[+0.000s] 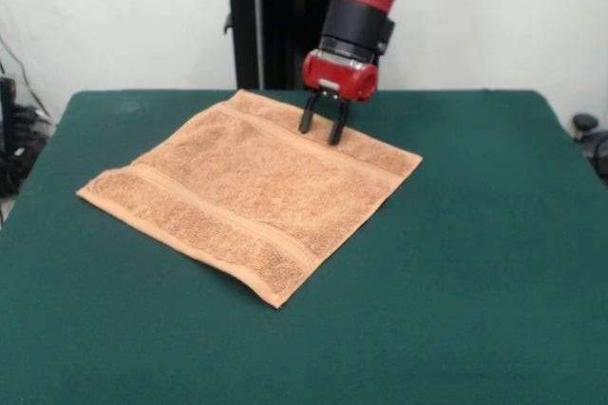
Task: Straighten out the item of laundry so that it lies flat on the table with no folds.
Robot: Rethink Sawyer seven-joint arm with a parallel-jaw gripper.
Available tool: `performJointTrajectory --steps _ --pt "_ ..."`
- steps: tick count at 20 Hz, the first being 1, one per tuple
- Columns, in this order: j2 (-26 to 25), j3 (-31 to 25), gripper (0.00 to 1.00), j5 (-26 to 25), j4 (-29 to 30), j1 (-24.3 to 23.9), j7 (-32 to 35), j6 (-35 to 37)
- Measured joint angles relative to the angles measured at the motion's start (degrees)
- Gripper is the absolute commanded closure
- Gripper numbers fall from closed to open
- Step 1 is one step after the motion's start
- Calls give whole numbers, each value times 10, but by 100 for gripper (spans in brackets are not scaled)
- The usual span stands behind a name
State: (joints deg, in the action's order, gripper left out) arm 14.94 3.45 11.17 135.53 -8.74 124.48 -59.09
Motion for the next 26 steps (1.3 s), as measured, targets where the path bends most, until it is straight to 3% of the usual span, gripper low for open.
performJointTrajectory --steps 6,14,26 --pt "0 10 0 19 -6 34 0 7" --pt "-1 11 0 96 -5 86 0 7" --pt "3 1 0 151 0 108 0 7"
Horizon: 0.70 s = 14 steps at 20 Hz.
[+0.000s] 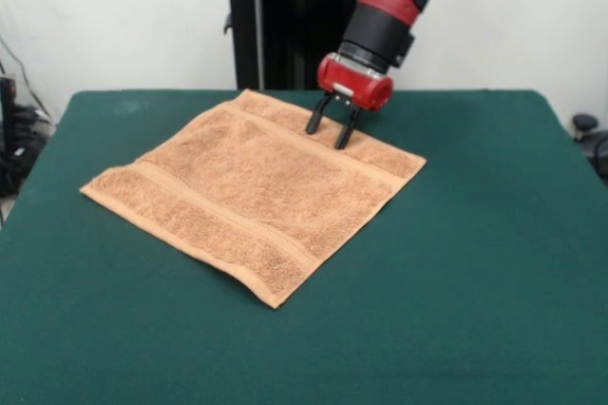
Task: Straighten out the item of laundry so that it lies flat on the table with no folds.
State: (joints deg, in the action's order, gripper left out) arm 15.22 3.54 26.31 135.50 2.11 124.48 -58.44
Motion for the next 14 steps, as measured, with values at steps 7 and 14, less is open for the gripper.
performJointTrajectory --steps 7,14 --pt "4 -10 0 30 5 6 0 0" --pt "12 -30 0 67 13 4 0 0"
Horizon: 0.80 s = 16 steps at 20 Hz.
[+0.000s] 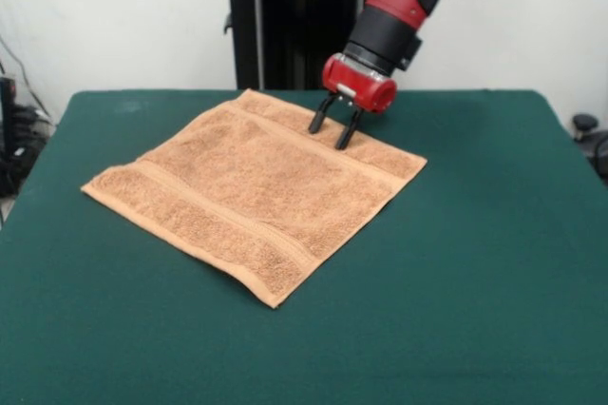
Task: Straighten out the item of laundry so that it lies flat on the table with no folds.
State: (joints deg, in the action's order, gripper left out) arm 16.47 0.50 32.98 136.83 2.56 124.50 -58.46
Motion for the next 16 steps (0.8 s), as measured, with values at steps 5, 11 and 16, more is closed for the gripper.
performJointTrajectory --steps 5,11,16 --pt "4 -11 0 16 4 -4 0 -1" --pt "7 -18 0 24 7 -8 0 -1" --pt "8 -21 0 25 8 -11 8 -1"
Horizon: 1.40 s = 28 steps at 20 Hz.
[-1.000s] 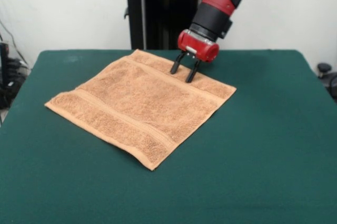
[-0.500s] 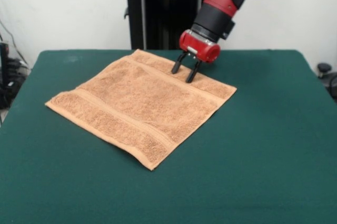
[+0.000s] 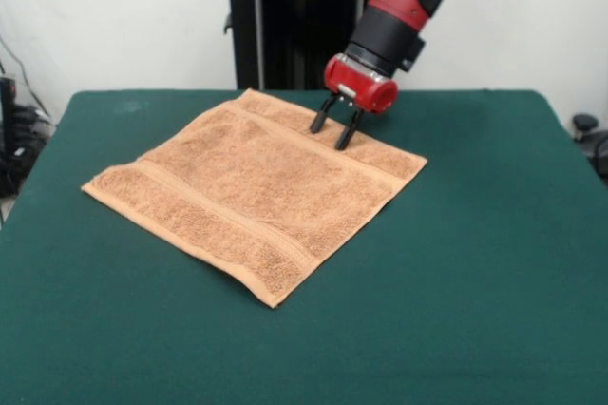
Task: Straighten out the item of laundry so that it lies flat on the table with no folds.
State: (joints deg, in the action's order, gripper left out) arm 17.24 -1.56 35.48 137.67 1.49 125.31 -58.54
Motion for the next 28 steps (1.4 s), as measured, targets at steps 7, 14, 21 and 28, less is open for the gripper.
performJointTrajectory --steps 7,14,21,28 --pt "0 -2 0 2 0 -2 42 0" --pt "4 -9 0 16 3 -2 53 0" --pt "8 -16 0 36 5 1 53 0" --pt "22 -23 0 31 9 -1 53 24"
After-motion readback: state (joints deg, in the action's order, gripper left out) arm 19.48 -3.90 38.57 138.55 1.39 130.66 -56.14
